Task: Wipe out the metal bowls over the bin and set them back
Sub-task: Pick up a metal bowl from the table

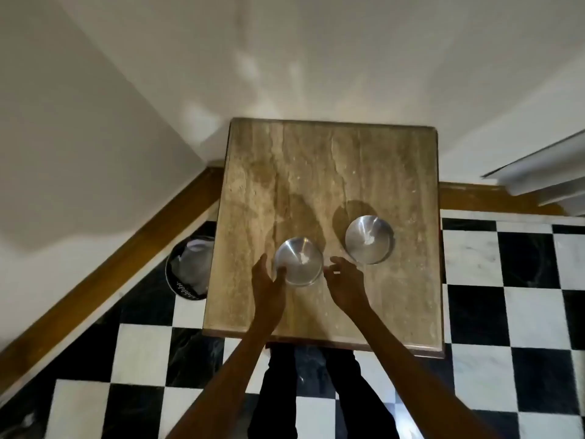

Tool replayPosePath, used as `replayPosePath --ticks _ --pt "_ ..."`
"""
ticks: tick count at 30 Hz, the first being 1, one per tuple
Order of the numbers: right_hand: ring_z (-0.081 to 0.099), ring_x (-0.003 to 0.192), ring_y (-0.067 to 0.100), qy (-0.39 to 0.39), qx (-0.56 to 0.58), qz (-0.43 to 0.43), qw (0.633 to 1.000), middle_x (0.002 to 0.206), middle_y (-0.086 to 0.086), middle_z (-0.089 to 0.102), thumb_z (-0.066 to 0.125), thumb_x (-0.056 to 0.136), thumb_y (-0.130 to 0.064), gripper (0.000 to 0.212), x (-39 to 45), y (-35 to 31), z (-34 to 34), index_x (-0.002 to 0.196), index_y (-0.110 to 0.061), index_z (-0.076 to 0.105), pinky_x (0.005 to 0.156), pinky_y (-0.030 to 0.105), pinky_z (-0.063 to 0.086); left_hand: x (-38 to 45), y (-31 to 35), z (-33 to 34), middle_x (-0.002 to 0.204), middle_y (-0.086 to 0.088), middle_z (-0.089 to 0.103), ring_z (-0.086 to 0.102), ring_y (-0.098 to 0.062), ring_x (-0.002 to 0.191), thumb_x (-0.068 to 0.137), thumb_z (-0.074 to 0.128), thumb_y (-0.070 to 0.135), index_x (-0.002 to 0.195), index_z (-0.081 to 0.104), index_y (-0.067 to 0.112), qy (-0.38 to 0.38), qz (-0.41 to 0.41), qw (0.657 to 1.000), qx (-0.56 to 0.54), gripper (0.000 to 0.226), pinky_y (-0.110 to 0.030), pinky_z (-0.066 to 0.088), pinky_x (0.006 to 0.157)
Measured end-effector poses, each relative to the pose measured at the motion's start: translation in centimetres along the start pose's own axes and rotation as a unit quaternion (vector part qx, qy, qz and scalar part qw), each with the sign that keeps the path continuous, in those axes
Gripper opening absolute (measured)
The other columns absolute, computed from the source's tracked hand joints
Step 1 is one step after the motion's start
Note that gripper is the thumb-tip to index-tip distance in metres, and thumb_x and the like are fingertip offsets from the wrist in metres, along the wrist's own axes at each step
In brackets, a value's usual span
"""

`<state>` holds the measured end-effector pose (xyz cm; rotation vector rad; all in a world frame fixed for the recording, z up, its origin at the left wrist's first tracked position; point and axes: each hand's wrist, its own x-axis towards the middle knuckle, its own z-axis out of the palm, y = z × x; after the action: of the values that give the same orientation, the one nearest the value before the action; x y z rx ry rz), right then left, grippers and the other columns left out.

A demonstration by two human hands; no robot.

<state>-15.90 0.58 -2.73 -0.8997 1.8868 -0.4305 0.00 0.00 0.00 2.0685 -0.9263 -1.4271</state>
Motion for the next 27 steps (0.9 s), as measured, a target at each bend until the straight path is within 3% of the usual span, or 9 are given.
replayPosePath --ticks 3,7,12,14,17,19,23,25,27 --pt "0.069 0.09 0.023 0.02 0.005 -0.009 1.0 0.103 0.013 0.074 0.061 0.095 -0.014 0.025 2.4 -0.4 2.0 0.117 -0.002 0.067 0.076 0.027 0.052 2.2 -1.2 1.1 0.133 -0.022 0.064 0.062 -0.033 0.121 0.103 0.06 0.018 0.135 0.059 -0.001 0.025 -0.002 0.997 -0.075 0.037 -0.046 0.052 0.098" --pt "0.052 0.056 0.013 0.062 -0.049 -0.03 0.996 0.063 0.002 0.061 0.058 0.091 -0.006 0.017 4.3 -0.6 3.1 0.079 -0.005 0.07 0.057 0.028 0.044 4.1 -2.5 1.7 0.098 -0.008 0.07 0.063 -0.015 0.089 0.103 0.057 0.014 0.112 0.073 0.003 0.034 -0.025 0.989 -0.139 0.02 -0.028 0.049 0.076" --pt "0.067 0.066 0.026 0.058 -0.067 -0.055 0.995 0.071 0.014 0.072 0.061 0.092 -0.006 0.018 4.1 -1.5 3.8 0.079 -0.002 0.073 0.063 0.04 0.057 5.7 -3.5 0.0 0.08 -0.004 0.066 0.06 -0.017 0.079 0.099 0.061 0.013 0.08 0.072 0.015 0.054 -0.121 0.958 -0.255 0.022 -0.037 0.049 0.073" --pt "0.069 0.068 0.019 0.048 -0.074 -0.077 0.993 0.076 0.012 0.074 0.062 0.094 -0.01 0.017 3.6 -2.9 4.1 0.086 -0.005 0.077 0.064 0.025 0.058 6.2 -4.1 -1.9 0.09 -0.008 0.071 0.066 -0.021 0.086 0.098 0.062 0.017 0.089 0.073 0.013 0.034 -0.155 0.937 -0.313 0.015 -0.038 0.053 0.077" --pt "0.062 0.068 0.002 0.039 -0.081 -0.113 0.989 0.085 0.009 0.072 0.067 0.094 -0.017 0.014 2.2 -5.4 5.1 0.099 -0.011 0.079 0.064 -0.001 0.043 6.6 -5.1 -5.1 0.098 -0.005 0.075 0.07 -0.022 0.092 0.103 0.053 0.032 0.099 0.075 0.015 -0.063 -0.2 0.874 -0.438 0.028 -0.036 0.054 0.078" --pt "0.061 0.068 0.001 0.024 -0.08 -0.127 0.988 0.086 0.009 0.07 0.071 0.092 -0.02 0.016 0.9 -7.4 6.8 0.102 -0.011 0.078 0.064 -0.001 0.043 7.1 -6.4 -7.4 0.12 -0.011 0.075 0.07 -0.027 0.11 0.105 0.046 0.043 0.118 0.073 0.013 -0.138 -0.204 0.815 -0.525 0.043 -0.044 0.056 0.092" --pt "0.065 0.069 0.003 -0.005 -0.078 -0.155 0.985 0.082 0.003 0.068 0.074 0.089 -0.02 0.014 -1.2 -11.0 11.4 0.1 -0.012 0.078 0.063 0.003 0.046 7.8 -8.5 -12.2 0.15 -0.027 0.053 0.05 -0.053 0.136 0.085 0.066 0.067 0.145 0.056 0.011 -0.274 -0.259 0.68 -0.629 0.082 -0.075 0.037 0.109" --pt "0.064 0.069 0.001 -0.016 -0.08 -0.162 0.983 0.079 -0.001 0.068 0.075 0.088 -0.023 0.014 -1.4 -12.5 14.3 0.099 -0.015 0.079 0.062 0.003 0.045 8.5 -9.1 -14.6 0.151 -0.031 0.05 0.049 -0.055 0.136 0.078 0.072 0.071 0.148 0.05 0.01 -0.297 -0.263 0.63 -0.667 0.095 -0.075 0.035 0.109" --pt "0.061 0.068 -0.001 -0.025 -0.06 -0.17 0.983 0.075 -0.006 0.065 0.076 0.087 -0.026 0.013 -1.1 -13.6 16.9 0.096 -0.017 0.078 0.061 0.004 0.044 9.7 -9.4 -16.5 0.151 -0.029 0.051 0.05 -0.051 0.136 0.075 0.076 0.07 0.15 0.046 0.011 -0.275 -0.257 0.614 -0.694 0.1 -0.071 0.039 0.107"
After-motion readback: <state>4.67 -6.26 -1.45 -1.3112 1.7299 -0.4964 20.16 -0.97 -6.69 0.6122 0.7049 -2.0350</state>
